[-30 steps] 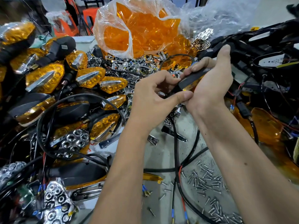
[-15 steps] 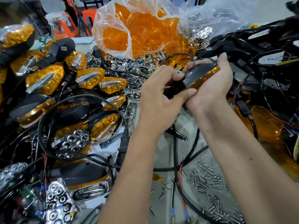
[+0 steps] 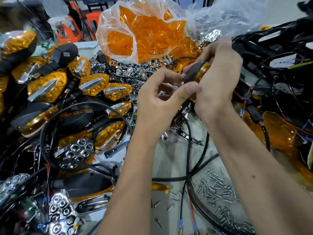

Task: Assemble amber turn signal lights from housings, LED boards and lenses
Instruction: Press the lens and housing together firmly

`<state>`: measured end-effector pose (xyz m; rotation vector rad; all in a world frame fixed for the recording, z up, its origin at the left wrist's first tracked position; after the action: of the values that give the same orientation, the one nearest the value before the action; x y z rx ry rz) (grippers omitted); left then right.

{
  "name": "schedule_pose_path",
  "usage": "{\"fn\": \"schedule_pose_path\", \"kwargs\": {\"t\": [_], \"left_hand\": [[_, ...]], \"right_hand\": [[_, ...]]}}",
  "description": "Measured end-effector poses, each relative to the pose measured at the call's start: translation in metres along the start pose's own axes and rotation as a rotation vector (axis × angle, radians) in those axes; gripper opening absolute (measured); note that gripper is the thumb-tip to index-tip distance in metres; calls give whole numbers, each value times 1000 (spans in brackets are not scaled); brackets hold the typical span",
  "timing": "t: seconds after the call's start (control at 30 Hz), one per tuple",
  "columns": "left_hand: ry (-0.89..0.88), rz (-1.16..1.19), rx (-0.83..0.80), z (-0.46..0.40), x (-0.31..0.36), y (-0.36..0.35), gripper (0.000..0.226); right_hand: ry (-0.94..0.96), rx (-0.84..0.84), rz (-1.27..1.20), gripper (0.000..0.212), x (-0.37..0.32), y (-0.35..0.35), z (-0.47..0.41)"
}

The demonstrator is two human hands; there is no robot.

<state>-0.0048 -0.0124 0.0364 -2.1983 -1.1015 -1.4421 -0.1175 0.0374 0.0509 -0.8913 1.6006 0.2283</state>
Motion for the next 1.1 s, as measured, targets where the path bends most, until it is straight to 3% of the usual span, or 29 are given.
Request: {"fn": "schedule_pose_path", "kwargs": {"t": [0.07,0.2,0.3,0.37,0.43,0.5,0.53,0.67,0.8,0.97,1.1], "left_hand": [[-18,49,2,-2,2,-1,46],[-23,26,-4,-2,2,5,28],[-36,25,35,-3,-3,14,23],[-18,55,110,-2,-9,17,28],[27,225,185,-1,-11,16,31],[69,376,240,-1,-13,13,36],[95,431,273,-1,-15,13,36],[184,667,402,1,-25,22,37],[199,885,325,1,-24,25,51],[141,982,400,0,-22,43,79],[54,1154,456,-1,-21,53,79]], "right_hand": [[168,34,131,28,-10,-5,-4],[268,-69,192,18,-10,-13,-7],[215,-141,233,19,-4,-15,-9],[146,-122,289,4,-4,-17,-7],[113,-129,448,32,-1,-15,-5],[117,-245,638,59,1,-16,-3],[147,-324,725,63,1,-17,-2],[254,-633,824,41,-1,-19,-2],[370,-674,782,42,-3,-20,1],[401,-786,796,47,0,-24,6],[401,-904,799,42,4,-39,15]]}}
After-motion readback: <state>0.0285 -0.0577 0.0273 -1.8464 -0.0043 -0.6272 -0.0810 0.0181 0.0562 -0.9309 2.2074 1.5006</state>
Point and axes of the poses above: each hand's wrist, its own z-axis away from the middle knuckle, its own y-axis out of the back of the hand, x = y × z, the point moved 4 cm from there along -z, towards the middle knuckle, and after that the axes turned 10 degrees about -x, right-handed, at the moved point
